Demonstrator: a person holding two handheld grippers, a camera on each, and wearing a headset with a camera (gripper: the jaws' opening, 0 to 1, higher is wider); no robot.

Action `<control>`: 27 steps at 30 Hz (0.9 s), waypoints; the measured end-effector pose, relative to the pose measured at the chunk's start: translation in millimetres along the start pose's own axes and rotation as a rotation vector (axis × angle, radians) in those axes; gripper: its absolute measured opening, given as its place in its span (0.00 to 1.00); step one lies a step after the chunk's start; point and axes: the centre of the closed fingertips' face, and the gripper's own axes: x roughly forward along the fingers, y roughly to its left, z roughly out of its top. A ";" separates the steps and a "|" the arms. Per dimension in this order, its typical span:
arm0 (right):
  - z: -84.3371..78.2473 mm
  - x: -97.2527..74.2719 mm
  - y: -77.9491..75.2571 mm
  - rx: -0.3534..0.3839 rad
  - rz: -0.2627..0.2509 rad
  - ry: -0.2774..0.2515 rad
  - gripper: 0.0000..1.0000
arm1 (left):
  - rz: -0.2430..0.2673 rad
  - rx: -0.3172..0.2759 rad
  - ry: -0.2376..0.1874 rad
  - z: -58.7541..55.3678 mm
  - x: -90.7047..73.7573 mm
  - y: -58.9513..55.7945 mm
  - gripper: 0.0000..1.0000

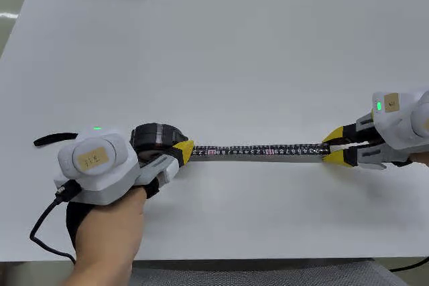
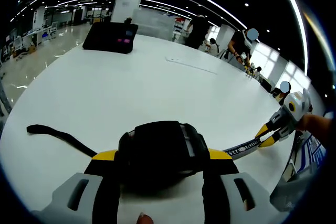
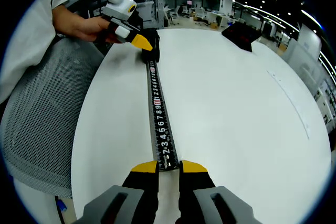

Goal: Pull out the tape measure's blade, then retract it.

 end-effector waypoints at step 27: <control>30.4 26.2 6.5 0.002 0.055 -0.052 0.10 | -0.024 -0.030 -0.001 -1.9 0.1 2.1 0.59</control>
